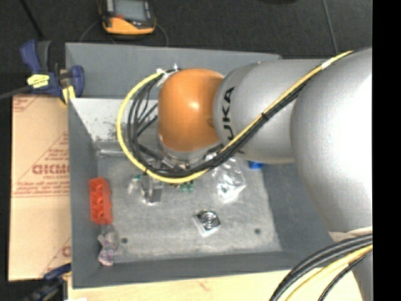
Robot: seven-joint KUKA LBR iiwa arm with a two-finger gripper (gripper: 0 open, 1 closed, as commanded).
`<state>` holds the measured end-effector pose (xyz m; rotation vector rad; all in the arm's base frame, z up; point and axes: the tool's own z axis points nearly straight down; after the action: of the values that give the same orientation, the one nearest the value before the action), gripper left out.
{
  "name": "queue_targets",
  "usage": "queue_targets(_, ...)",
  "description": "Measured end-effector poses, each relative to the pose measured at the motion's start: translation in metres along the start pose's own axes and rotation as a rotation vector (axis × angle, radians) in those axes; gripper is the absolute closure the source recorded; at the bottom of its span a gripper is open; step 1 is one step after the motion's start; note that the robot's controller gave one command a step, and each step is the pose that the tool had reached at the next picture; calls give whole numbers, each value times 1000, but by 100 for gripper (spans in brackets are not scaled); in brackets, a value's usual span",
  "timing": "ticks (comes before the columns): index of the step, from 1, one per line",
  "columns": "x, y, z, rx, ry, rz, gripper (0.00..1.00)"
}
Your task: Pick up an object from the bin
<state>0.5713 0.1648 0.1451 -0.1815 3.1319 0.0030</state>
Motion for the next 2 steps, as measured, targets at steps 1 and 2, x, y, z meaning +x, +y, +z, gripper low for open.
queue_targets(1, 24, 11, 15, 1, 5, -32, 100)
queue_targets(2, 23, 11, 14, 0, 3, -27, 0)
